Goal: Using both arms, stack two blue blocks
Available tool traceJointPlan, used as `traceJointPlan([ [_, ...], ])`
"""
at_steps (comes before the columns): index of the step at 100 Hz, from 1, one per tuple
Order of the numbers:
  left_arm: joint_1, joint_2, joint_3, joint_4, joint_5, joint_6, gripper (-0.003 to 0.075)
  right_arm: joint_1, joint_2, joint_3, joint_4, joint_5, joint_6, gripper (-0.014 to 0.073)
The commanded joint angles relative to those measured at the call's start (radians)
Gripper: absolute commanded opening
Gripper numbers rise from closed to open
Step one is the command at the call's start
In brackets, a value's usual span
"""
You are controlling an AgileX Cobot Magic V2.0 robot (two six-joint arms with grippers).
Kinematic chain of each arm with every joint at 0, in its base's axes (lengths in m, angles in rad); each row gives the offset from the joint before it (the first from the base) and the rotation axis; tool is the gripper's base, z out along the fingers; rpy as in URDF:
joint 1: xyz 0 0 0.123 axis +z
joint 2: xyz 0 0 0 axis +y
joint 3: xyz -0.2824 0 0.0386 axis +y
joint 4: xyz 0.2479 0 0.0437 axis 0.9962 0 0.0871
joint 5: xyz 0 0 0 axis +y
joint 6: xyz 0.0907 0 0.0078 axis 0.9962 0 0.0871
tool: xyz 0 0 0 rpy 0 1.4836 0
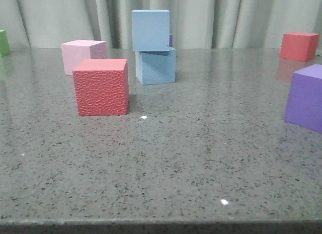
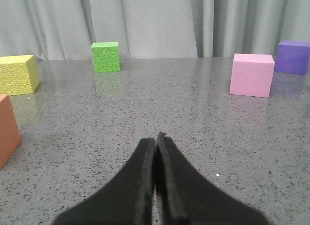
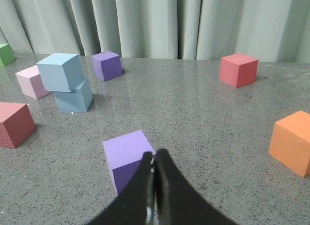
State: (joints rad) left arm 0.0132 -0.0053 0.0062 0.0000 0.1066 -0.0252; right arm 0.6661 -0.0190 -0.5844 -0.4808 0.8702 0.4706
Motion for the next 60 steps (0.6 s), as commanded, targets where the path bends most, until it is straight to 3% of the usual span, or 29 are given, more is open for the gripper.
traceJointPlan([
  [1,-0.002,-0.034,0.001,-0.009,-0.085,-0.004,-0.0018,-0.002,-0.006,-0.019,-0.031,-0.078,-0.002,-0.0112],
  [18,-0.002,-0.034,0.001,-0.009,-0.085,-0.004,-0.0018,-0.011,-0.007,-0.018,-0.074,-0.118,-0.006,-0.0112],
  [28,-0.002,-0.034,0.001,-0.009,-0.085,-0.004,-0.0018,-0.054,-0.007,0.003,-0.031,-0.192,-0.07,-0.0112],
  [45,-0.002,-0.034,0.001,-0.009,-0.085,-0.004,-0.0018,-0.203,-0.007,0.069,0.173,-0.327,-0.253,-0.0112],
  [60,-0.002,-0.034,0.001,-0.009,-0.085,-0.004,-0.0018,-0.375,-0.007,0.172,0.386,-0.541,-0.383,-0.0112],
])
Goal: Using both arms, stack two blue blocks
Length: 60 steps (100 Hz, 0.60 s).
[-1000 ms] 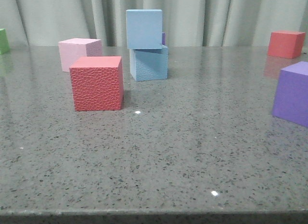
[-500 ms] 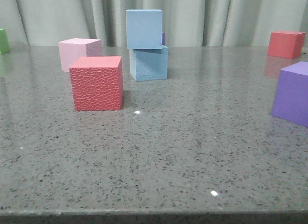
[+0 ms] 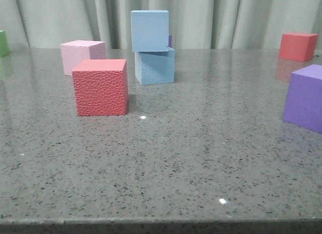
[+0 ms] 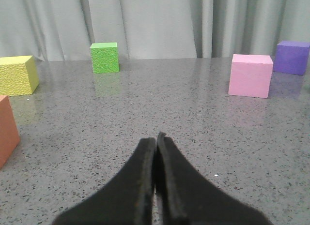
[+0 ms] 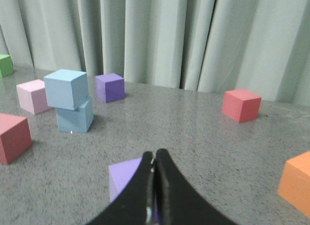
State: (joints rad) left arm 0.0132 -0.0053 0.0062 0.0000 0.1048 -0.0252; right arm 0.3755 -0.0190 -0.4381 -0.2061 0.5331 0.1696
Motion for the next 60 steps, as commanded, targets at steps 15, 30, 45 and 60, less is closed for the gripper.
traceJointPlan([
  [15,-0.002,-0.034,0.001,-0.009,-0.083,-0.004,-0.0018,-0.23,-0.007,0.154,0.246,-0.418,-0.126,-0.0112],
  [30,-0.002,-0.034,0.001,-0.009,-0.083,-0.004,-0.0018,-0.294,-0.007,0.243,0.246,-0.533,-0.126,-0.0112],
  [45,-0.002,-0.034,0.001,-0.009,-0.083,-0.004,-0.0018,-0.303,-0.007,0.338,0.246,-0.608,-0.125,-0.0112],
  [60,-0.002,-0.034,0.001,-0.009,-0.083,-0.004,-0.0018,-0.326,-0.007,0.416,0.246,-0.648,-0.12,-0.0112],
])
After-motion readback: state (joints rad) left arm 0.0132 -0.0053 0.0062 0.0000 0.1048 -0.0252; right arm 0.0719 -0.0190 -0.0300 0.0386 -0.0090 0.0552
